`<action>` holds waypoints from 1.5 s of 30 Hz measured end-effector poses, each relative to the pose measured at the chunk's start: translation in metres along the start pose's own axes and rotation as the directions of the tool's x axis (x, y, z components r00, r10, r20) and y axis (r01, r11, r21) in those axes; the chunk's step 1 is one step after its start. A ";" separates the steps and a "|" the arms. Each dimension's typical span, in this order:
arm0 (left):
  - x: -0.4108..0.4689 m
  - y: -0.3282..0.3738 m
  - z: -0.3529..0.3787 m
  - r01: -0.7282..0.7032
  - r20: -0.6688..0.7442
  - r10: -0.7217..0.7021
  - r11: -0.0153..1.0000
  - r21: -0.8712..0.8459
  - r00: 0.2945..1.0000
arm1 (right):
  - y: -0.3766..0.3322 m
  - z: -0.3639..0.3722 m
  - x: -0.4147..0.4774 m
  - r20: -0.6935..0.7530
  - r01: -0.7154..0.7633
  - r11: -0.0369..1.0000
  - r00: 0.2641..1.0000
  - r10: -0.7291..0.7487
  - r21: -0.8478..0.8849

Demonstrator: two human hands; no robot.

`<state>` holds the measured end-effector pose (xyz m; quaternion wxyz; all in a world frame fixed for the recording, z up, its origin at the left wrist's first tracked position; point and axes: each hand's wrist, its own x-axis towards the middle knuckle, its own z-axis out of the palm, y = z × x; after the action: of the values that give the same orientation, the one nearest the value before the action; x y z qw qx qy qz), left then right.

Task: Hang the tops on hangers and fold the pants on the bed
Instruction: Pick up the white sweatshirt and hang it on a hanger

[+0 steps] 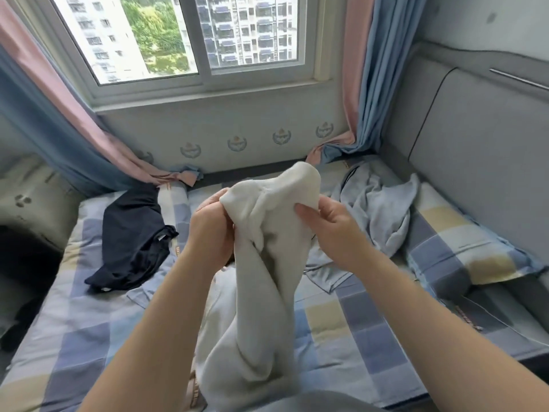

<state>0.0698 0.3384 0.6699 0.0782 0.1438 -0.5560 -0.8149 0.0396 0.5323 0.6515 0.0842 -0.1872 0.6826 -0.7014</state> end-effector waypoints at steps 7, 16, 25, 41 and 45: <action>-0.003 -0.015 -0.007 -0.073 0.286 -0.028 0.940 0.335 0.958 | -0.016 0.000 0.021 0.013 0.131 0.976 0.991 -0.131 -0.173; -0.008 -0.036 0.005 -0.471 0.388 0.291 0.703 0.533 0.874 | -0.021 0.005 0.023 0.000 0.124 0.949 0.992 -0.130 -0.288; -0.006 -0.042 -0.008 -0.452 0.181 0.418 0.758 0.470 0.890 | -0.001 -0.008 0.013 -0.024 -0.005 0.969 1.000 -0.001 -0.249; 0.006 -0.045 -0.043 -0.325 0.517 -0.276 0.523 0.788 0.810 | -0.019 -0.044 0.025 -0.162 0.005 0.969 0.986 -0.047 -0.247; 0.013 -0.047 -0.047 -0.381 0.428 -0.150 0.264 0.886 0.891 | -0.028 -0.058 0.027 -0.138 -0.015 0.938 0.990 -0.035 -0.348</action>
<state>0.0739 0.3103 0.6084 -0.0880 -0.0647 -0.9433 -0.3136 -0.0035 0.5772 0.6834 -0.0028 -0.1521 0.7990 -0.5817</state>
